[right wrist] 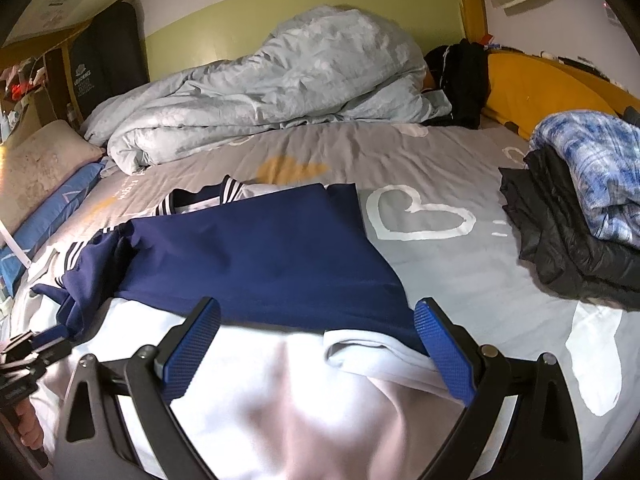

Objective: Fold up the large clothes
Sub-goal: 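Grasp the navy striped cuff with the left gripper and fold it back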

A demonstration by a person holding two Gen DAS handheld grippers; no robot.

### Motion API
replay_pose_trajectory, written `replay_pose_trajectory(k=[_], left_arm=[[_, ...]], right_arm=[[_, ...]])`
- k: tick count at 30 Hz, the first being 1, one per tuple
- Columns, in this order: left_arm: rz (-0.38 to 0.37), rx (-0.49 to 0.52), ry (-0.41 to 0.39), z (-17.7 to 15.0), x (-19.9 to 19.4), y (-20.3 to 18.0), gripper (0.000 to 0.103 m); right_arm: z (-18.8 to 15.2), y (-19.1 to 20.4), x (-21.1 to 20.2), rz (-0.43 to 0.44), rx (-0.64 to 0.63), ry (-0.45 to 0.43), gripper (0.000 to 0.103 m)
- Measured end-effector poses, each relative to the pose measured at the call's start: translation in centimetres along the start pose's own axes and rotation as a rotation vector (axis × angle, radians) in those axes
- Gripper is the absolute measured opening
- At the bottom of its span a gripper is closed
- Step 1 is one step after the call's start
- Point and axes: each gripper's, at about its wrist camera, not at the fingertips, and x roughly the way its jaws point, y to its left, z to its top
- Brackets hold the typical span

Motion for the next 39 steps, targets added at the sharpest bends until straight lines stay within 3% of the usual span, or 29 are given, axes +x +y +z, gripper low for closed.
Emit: replay_pose_trajectory(k=[7,10,13,16,22,27,30,32,36,37,38,39], left_arm=[[0.147,-0.069,-0.110,2.8,-1.5,4.8,0.070],[0.259,-0.153,-0.120,3.9,-1.1,9.2,0.071],[0.348,-0.268,-0.072,4.5,0.2,13.9,0.073],[0.341,-0.338,-0.046,4.4,1.4,16.6,0.072],[0.319,-0.238,-0.011,4.4,3.5,15.1,0.067],[0.238,-0.270,0.008,4.5,4.1,15.8,0.061],[0.204,-0.247,0.007,4.5,4.0,15.4,0.043],[0.181,-0.202,0.034,4.4,4.7,14.5,0.021],[0.231,-0.149,0.059,4.3,5.4,13.4,0.023],[0.245,-0.166,0.059,4.3,5.2,13.4,0.031],[0.261,-0.185,0.062,4.2,5.1,13.6,0.044],[0.278,-0.202,0.061,4.2,4.7,13.6,0.050]], right_arm=[[-0.3,0.2,-0.5,0.000,-0.009,-0.002,0.097],[-0.2,0.2,-0.6,0.007,-0.007,-0.005,0.097],[-0.2,0.3,-0.4,0.015,-0.012,0.002,0.097],[-0.2,0.4,-0.3,0.016,-0.021,0.007,0.097],[-0.2,0.3,-0.2,0.019,-0.018,0.011,0.097],[-0.2,0.2,-0.1,0.022,-0.013,0.018,0.097],[-0.2,0.2,-0.2,0.024,-0.011,0.018,0.097],[-0.2,0.3,-0.2,0.026,-0.012,0.016,0.097],[-0.2,0.4,-0.5,0.031,-0.018,0.012,0.097],[-0.2,0.5,-0.6,0.031,-0.018,0.010,0.097],[-0.2,0.4,-0.6,0.032,-0.019,0.009,0.097],[-0.2,0.4,-0.7,0.034,-0.020,0.008,0.097]])
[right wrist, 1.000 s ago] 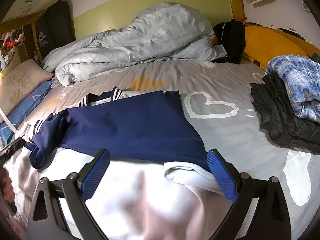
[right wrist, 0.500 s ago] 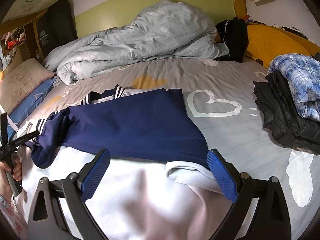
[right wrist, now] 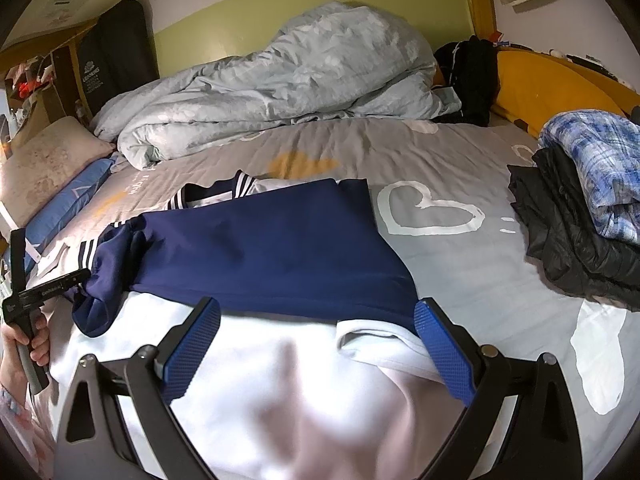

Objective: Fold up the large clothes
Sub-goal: 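Grasp the navy striped cuff with the left gripper and fold it back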

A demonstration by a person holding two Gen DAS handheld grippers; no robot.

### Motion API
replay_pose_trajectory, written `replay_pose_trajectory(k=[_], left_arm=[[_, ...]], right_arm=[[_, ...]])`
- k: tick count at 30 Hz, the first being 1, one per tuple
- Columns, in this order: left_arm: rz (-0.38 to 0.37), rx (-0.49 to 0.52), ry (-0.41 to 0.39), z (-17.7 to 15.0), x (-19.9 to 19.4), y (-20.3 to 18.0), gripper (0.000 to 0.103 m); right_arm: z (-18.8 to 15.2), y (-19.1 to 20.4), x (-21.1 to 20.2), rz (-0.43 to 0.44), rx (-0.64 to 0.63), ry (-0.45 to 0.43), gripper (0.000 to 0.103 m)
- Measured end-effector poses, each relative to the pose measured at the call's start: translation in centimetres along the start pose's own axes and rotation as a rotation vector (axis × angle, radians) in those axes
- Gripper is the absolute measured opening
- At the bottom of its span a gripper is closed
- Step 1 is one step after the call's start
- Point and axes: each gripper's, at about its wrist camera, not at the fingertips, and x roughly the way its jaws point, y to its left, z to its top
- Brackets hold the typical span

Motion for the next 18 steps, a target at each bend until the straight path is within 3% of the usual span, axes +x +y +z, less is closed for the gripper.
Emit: replay_pose_trajectory(k=[5,8,11,14,18], left_arm=[[-0.055,-0.014,0.017,-0.7,-1.3,-0.1,0.073],[-0.014,0.031,0.031,-1.4,-0.8,-1.0,0.077],[0.009,0.058,0.062,-1.8,0.6,-1.4,0.077],[-0.055,-0.063,0.077,-1.2,1.3,0.4,0.076],[-0.092,-0.131,0.049,-1.1,1.4,1.8,0.061]], right_arm=[[0.0,0.0,0.0,0.002,0.003,0.002,0.097],[0.2,-0.1,0.0,0.007,0.012,0.007,0.097],[0.1,-0.1,0.0,0.005,0.010,0.011,0.097],[0.1,-0.2,0.0,0.006,0.011,0.010,0.097],[0.0,-0.1,0.2,0.004,0.008,0.018,0.097]])
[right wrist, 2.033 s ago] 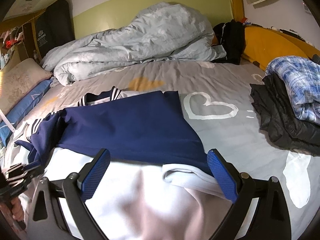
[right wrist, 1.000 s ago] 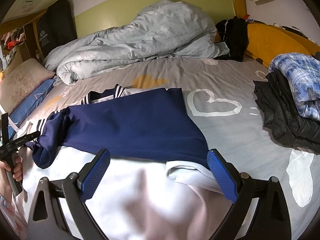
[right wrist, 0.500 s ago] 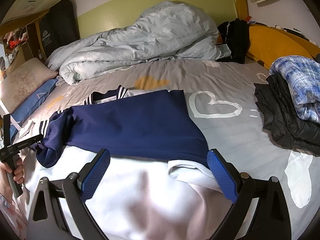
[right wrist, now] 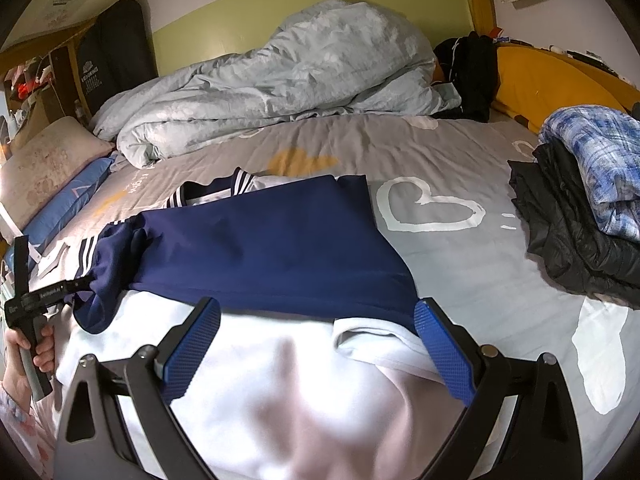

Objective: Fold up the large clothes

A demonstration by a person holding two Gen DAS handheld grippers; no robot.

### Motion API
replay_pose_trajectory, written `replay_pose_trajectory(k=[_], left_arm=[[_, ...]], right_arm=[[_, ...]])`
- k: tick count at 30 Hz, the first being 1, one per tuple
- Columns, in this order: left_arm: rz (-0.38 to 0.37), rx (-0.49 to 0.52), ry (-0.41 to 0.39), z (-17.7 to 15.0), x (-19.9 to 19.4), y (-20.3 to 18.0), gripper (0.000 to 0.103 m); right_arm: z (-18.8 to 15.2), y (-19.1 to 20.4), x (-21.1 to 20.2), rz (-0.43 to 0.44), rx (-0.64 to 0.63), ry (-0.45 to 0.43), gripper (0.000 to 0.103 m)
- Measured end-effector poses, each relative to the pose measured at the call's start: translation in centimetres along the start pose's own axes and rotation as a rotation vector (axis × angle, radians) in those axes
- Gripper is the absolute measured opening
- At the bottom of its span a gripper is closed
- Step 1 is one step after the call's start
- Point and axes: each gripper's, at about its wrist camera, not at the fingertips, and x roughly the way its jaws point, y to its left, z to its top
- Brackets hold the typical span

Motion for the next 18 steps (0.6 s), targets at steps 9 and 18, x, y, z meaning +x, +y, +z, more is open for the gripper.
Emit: replay_pose_trajectory(k=[9,18], left_arm=[[-0.026,0.107,-0.188,-0.3,-3.1,-2.9,0.011],[-0.076,0.261,-0.267,-0.6,-5.5,-9.6,0.011]], right_arm=[[0.0,0.1,-0.2,0.000,-0.006,-0.008,0.097],[0.8,-0.9,-1.0,0.026,0.054,-0.024,0.097]])
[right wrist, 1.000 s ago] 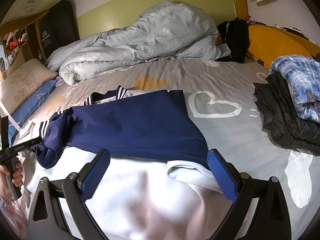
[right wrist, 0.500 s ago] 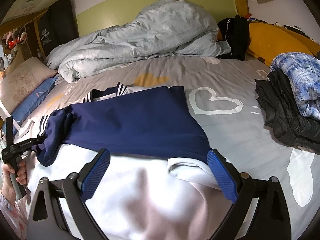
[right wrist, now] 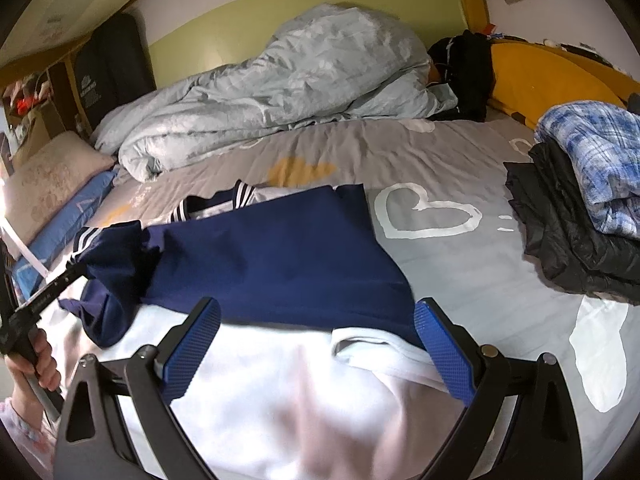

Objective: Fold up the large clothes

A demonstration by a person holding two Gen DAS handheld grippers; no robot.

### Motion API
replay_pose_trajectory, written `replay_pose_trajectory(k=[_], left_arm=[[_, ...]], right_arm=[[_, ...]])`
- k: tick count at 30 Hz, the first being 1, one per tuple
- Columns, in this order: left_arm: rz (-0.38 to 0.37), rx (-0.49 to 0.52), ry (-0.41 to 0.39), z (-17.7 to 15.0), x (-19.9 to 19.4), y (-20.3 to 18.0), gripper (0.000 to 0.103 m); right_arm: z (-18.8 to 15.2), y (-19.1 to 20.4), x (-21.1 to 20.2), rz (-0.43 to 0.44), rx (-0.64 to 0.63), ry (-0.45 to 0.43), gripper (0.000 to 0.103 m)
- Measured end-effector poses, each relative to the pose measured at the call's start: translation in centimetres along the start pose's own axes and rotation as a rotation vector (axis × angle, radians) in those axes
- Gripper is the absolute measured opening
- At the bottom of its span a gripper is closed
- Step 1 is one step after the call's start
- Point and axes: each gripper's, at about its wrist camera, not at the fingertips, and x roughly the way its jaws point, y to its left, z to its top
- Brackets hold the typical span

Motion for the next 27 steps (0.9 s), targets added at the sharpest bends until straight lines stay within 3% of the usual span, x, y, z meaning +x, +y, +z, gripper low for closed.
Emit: replay_pose_trajectory(k=[5,12,16,20,27], left_arm=[[-0.059,0.054,0.027,0.9,2.1,-4.5,0.011],[-0.126,0.097,0.174,-1.1,6.1,-9.7,0.015],[-0.166,0.176,0.146,-2.1,4.0,-11.4,0.028],[-0.183,0.251,0.077,-2.0,0.8,-12.4,0.051],[-0.166,0.168,0.069,-1.7,-2.8,-8.1,0.053]], right_arm=[[0.4,-0.7,-0.6,-0.004,0.023,-0.018,0.097],[1.0,-1.5,-1.6,-0.030,0.020,-0.063,0.097],[1.1,-1.8,-1.2,-0.015,0.039,-0.043,0.097],[0.8,-1.7,-0.6,-0.009,0.042,-0.019,0.097],[-0.1,0.2,-0.3,-0.037,-0.039,-0.025,0.097]])
